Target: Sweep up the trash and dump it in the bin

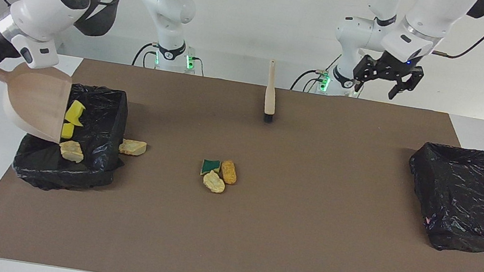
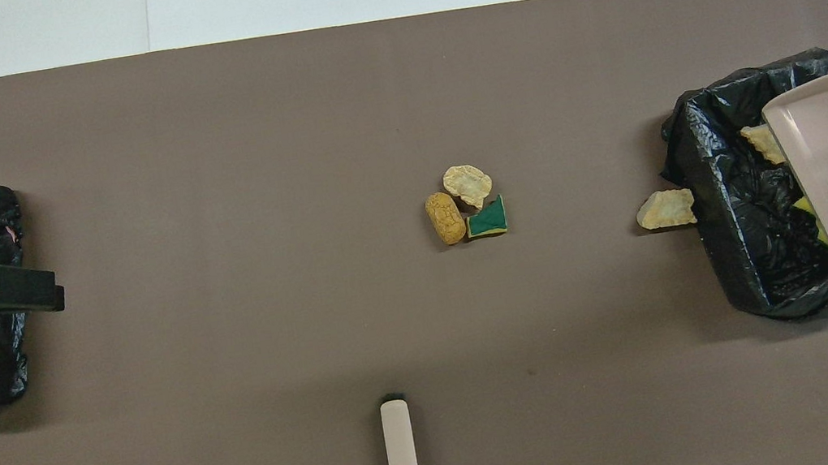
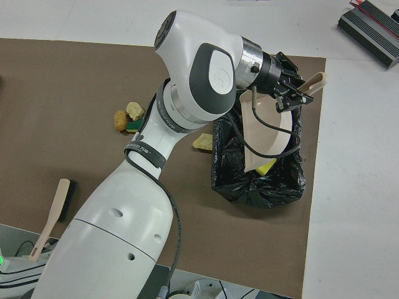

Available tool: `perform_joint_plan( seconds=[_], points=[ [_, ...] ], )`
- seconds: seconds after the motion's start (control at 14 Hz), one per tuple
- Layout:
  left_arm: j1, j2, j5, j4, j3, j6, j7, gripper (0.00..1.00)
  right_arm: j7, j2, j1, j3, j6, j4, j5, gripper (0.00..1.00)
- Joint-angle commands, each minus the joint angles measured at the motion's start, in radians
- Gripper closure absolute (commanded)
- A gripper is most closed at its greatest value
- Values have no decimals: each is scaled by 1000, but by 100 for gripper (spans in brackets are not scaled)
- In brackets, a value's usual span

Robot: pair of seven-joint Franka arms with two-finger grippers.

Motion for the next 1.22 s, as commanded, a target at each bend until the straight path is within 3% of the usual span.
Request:
perform_joint_plan(
  seconds=[0.0,0.21,0.57,0.86,1.14],
  points=[
    [-2,53,27,89,-4,-54,7,0,-15,0,-13,5,-10,8,144,100],
    [-13,116,74,184,0,-117,52,0,118,-3,-2,6,-11,-3,264,100],
    [-4,86,83,155,-1,-108,112,0,491,-6,96,8,-93,-3,427,100],
    [-2,50,80,103,3,-83,109,0,876,-6,225,8,-186,11,455,100],
    [-4,58,33,100,7,-53,102,0,1206,41,351,9,-258,20,594,100]
  ],
)
